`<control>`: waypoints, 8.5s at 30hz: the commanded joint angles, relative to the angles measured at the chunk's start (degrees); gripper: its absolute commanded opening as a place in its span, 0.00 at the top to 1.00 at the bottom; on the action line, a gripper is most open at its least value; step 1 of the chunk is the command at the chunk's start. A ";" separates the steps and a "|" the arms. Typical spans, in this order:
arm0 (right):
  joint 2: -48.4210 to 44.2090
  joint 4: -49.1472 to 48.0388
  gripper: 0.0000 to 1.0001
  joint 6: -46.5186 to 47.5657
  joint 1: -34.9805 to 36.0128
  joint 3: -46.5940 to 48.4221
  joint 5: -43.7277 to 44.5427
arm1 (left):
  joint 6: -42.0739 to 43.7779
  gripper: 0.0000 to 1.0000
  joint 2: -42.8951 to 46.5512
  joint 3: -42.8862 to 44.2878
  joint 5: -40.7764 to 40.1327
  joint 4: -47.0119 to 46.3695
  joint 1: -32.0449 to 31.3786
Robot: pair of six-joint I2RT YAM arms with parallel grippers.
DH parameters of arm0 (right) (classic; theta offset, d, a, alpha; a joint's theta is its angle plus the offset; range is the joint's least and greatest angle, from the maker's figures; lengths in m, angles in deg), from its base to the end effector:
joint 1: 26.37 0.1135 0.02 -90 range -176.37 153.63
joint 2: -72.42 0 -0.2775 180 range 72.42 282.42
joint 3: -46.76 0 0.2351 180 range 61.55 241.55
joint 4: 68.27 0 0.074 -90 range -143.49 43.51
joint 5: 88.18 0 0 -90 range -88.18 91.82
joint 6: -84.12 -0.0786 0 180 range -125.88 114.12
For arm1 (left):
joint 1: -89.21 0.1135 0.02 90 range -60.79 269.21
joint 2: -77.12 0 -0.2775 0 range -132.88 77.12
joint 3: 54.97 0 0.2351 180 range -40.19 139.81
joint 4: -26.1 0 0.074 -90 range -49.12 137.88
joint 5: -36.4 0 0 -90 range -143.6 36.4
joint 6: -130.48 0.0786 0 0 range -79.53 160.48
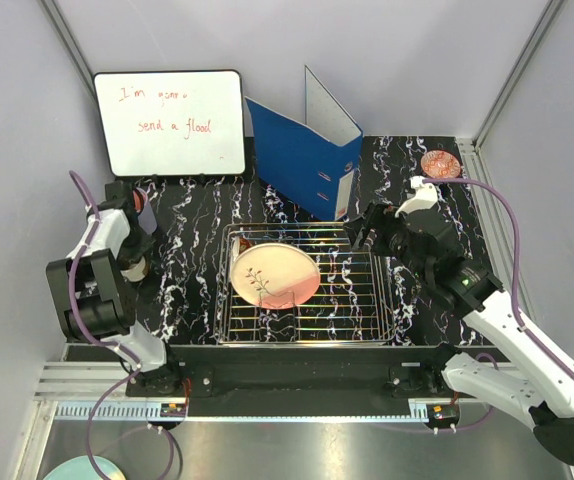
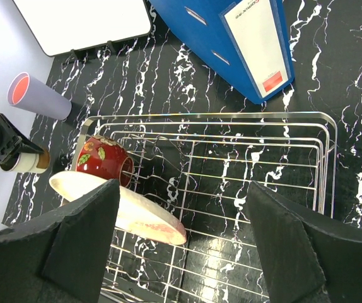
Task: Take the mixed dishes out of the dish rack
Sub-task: Place the cup at the center of the board, then pick up the plate from the dish rack, then adjust the dish rack at the center of the board.
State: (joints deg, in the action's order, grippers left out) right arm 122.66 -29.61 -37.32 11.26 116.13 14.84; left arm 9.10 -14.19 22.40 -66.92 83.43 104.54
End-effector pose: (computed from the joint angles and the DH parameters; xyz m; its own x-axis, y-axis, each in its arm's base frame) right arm 0.1744 0.1121 0.3535 -0.4485 0.2960 -0.8434 -0.2260 0.8754 0.4273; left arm 0.2873 0.0975 0.1918 -0.6086 -0.6922 -0.3878 -0.7561 0.6541 0.0191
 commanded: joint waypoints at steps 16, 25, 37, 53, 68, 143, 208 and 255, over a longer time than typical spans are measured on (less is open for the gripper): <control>2.23 -2.17 0.12 1.56 -0.10 0.87 -1.06 | -4.21 0.18 16.22 1.22 -1.71 3.68 1.19; 6.18 -2.43 0.11 6.56 -0.10 1.40 -1.86 | -7.48 0.17 35.99 0.43 -4.51 5.71 -7.75; 7.07 -7.62 0.33 14.47 0.08 -1.85 -24.16 | -5.10 0.17 44.74 -6.25 11.03 0.52 -22.34; 14.61 -15.43 0.42 22.74 2.63 -5.10 -32.70 | -0.71 0.17 39.89 -7.92 14.28 -3.61 -31.85; 25.70 -25.99 0.83 24.41 4.30 -4.93 -32.00 | 0.79 0.17 39.72 -10.11 14.46 -4.66 -33.70; 2.42 -11.40 1.00 -21.55 4.21 16.69 -6.34 | -15.91 0.09 52.37 -20.66 43.21 -53.53 -35.81; -0.49 32.37 0.34 -27.62 4.21 -4.83 14.41 | -24.35 1.00 41.47 -8.71 39.07 -48.16 -27.73; 0.85 30.70 1.00 -30.44 -9.06 -12.22 18.10 | -13.80 1.00 50.61 -6.86 29.32 -30.77 -33.61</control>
State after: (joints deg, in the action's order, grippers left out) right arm 128.40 -2.53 -68.23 2.77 101.12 27.71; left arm -5.06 34.16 10.46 -34.44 59.19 71.15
